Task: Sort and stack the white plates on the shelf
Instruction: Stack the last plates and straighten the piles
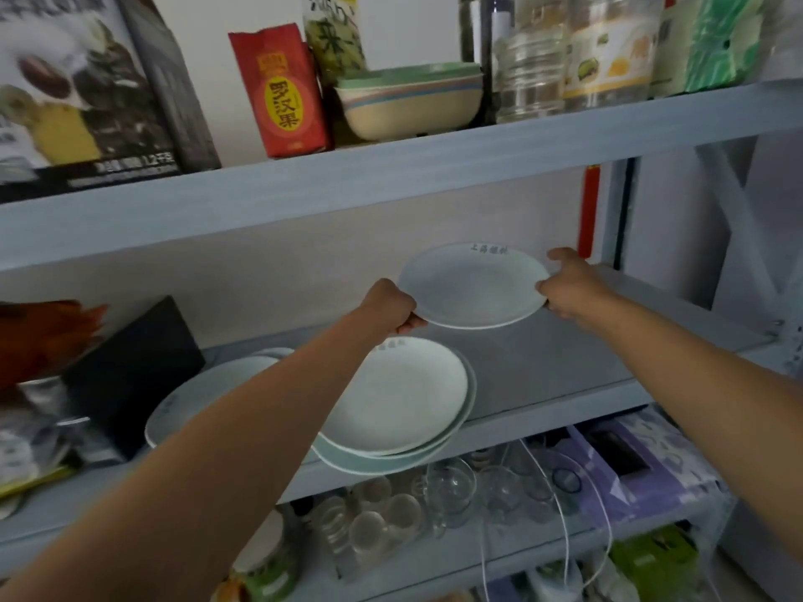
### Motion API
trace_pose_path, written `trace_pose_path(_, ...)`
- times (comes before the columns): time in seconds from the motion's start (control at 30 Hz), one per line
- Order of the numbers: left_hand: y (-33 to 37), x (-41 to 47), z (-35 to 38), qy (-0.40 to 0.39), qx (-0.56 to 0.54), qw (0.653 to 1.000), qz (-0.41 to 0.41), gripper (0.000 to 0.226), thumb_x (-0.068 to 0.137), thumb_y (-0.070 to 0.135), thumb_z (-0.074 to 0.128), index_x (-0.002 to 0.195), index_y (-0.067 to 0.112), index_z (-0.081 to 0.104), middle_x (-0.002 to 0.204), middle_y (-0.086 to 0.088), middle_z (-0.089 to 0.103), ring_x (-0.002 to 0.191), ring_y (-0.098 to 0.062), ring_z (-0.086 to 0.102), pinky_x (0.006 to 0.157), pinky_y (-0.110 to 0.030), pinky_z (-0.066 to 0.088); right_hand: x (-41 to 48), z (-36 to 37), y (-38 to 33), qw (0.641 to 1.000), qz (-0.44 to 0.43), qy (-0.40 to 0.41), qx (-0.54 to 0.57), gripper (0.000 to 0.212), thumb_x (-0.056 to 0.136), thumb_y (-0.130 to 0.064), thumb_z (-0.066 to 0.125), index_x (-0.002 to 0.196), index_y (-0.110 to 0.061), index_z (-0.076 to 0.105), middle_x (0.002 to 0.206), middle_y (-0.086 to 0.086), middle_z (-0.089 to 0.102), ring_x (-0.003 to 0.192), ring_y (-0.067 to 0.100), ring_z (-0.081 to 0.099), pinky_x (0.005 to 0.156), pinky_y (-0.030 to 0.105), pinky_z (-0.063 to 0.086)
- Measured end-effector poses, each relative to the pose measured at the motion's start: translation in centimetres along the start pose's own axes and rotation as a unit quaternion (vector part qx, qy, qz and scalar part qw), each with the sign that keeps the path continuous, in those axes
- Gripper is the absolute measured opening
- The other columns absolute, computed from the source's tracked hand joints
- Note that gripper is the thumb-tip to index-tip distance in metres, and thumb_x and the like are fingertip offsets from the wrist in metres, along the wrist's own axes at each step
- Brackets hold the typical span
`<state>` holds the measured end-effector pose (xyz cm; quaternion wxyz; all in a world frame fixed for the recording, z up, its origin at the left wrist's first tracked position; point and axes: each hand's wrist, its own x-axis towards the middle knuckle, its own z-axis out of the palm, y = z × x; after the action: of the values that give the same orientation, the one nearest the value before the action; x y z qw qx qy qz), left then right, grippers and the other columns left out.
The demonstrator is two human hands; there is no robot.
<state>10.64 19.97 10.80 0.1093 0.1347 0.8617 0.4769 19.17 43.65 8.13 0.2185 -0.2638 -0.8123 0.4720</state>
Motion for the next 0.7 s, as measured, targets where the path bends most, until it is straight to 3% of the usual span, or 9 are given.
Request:
trace_pose_path(0.1, -1.1, -2.7, -3.3, 0.017, 0.006, 1.000, 0.004, 0.009, 0.085, -0.011, 0.049, 0.089, -0.013, 0.057, 0.057, -0.016, 0.057, 0.028, -0.010, 0.051, 0.031, -0.016, 0.037, -2.2, 2.2, -2.2, 1.000, -0.019, -0.008, -0.003, 0.064, 0.088, -0.005, 0.055, 0.146, -0.022, 0.032, 0.117, 0.014, 0.055, 0.094, 0.035, 0.063, 0.062, 0.037, 0.056)
trace_pose_path(0.2, -2.0, -5.5, -6.0, 0.023, -0.008, 1.000, 0.011, 0.011, 0.087, -0.014, 0.044, 0.085, -0.012, 0.055, 0.055, -0.014, 0.050, 0.017, -0.005, 0.040, 0.027, -0.012, 0.030, -3.7, 4.2, -3.8, 0.999, -0.030, -0.023, -0.003, 0.064, 0.089, -0.005, 0.054, 0.146, -0.021, 0.031, 0.118, 0.015, 0.055, 0.083, 0.029, 0.060, 0.053, 0.030, 0.050)
trace_pose_path(0.37, -4.8, -6.9, -8.7, 0.025, 0.000, 1.000, -0.006, 0.017, 0.085, -0.010, 0.046, 0.077, -0.010, 0.061, 0.028, 0.000, 0.049, 0.019, -0.006, 0.035, 0.028, -0.011, 0.026, -6.0, 6.7, -5.0, 0.998, -0.028, -0.046, -0.021, 0.063, 0.090, -0.006, 0.052, 0.147, -0.022, 0.030, 0.106, 0.011, 0.054, 0.062, 0.021, 0.053, 0.045, 0.025, 0.039)
trace_pose_path(0.47, -6.5, -7.4, -9.5, 0.016, -0.008, 1.000, -0.021, 0.017, 0.089, -0.007, 0.044, 0.088, -0.013, 0.059, 0.032, 0.001, 0.055, 0.020, -0.006, 0.034, 0.028, -0.011, 0.025, -7.2, 7.6, -5.1, 0.998, -0.020, -0.054, -0.028, 0.062, 0.091, -0.005, 0.051, 0.146, -0.022, 0.029, 0.105, 0.012, 0.054, 0.060, 0.020, 0.053, 0.045, 0.025, 0.038)
trace_pose_path(0.7, -9.6, -7.8, -9.6, 0.002, -0.050, 0.997, -0.056, 0.018, 0.090, -0.006, 0.042, 0.094, -0.011, 0.058, 0.046, -0.007, 0.064, 0.023, -0.007, 0.035, 0.032, -0.011, 0.029, -8.9, 9.2, -4.2, 0.996, -0.011, -0.067, -0.052, 0.058, 0.090, -0.004, 0.051, 0.144, -0.015, 0.033, 0.102, 0.013, 0.053, 0.060, 0.020, 0.048, 0.045, 0.025, 0.034)
